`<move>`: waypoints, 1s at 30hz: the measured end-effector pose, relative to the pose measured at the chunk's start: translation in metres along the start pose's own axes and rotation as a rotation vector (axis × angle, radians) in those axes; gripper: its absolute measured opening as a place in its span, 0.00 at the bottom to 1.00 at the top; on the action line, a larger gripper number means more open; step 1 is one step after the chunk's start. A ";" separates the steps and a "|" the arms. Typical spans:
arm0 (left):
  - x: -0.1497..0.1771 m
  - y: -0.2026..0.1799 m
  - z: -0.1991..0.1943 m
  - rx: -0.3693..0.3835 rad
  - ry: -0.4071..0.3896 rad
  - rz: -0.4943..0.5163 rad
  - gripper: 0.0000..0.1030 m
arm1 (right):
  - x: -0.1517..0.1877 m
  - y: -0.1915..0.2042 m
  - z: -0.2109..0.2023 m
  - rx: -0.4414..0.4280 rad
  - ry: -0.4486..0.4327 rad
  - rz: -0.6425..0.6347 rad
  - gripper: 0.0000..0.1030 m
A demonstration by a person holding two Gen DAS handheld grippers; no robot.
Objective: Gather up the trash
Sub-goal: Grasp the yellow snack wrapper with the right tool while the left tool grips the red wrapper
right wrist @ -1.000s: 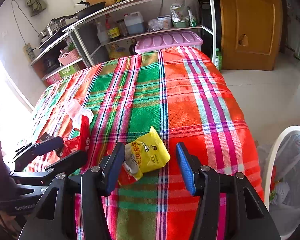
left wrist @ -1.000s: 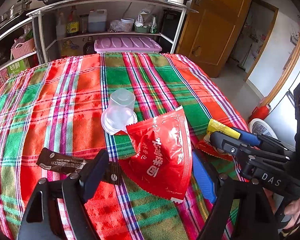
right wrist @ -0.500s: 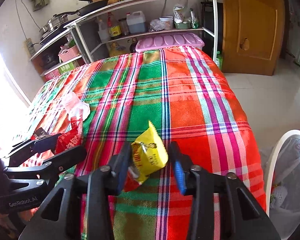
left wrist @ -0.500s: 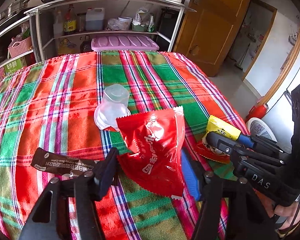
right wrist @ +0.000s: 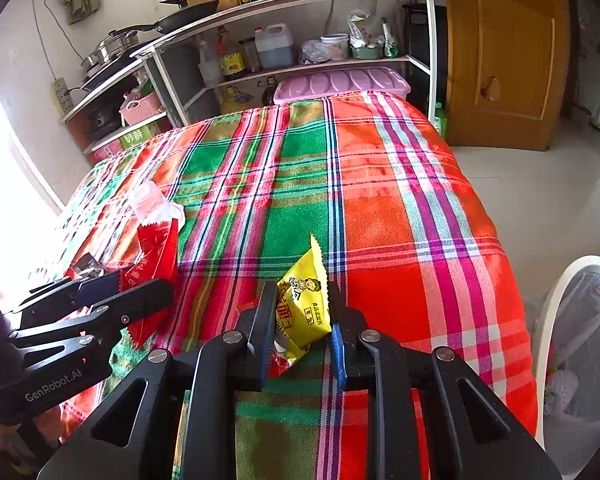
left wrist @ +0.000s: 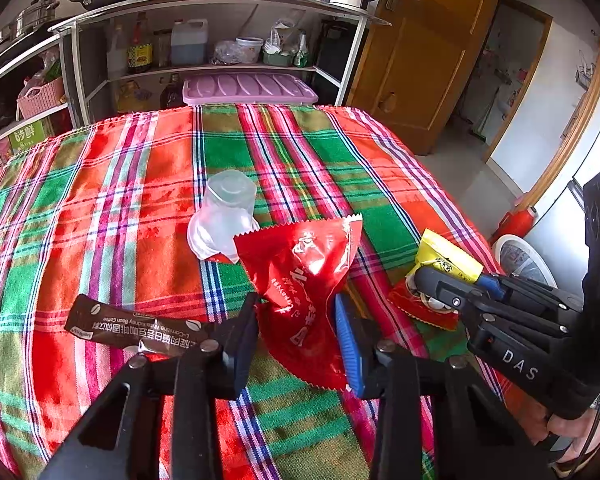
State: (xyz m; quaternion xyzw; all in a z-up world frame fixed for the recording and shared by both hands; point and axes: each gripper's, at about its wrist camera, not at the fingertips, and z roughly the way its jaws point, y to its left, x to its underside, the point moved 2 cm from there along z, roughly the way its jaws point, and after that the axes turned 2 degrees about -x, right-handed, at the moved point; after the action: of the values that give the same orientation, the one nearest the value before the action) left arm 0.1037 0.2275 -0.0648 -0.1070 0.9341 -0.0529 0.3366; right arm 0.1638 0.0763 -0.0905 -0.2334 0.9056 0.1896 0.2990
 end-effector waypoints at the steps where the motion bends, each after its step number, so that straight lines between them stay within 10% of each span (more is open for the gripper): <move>1: 0.000 0.000 0.000 0.000 0.001 0.002 0.27 | 0.001 0.001 -0.001 0.003 -0.001 -0.005 0.21; 30: -0.003 -0.014 -0.027 0.024 -0.059 0.011 0.12 | 0.005 0.001 -0.035 0.023 -0.074 -0.010 0.19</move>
State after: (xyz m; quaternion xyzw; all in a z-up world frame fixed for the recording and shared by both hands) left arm 0.0910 0.2157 -0.0404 -0.0994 0.9235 -0.0590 0.3657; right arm 0.1439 0.0591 -0.0672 -0.2273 0.8948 0.1860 0.3362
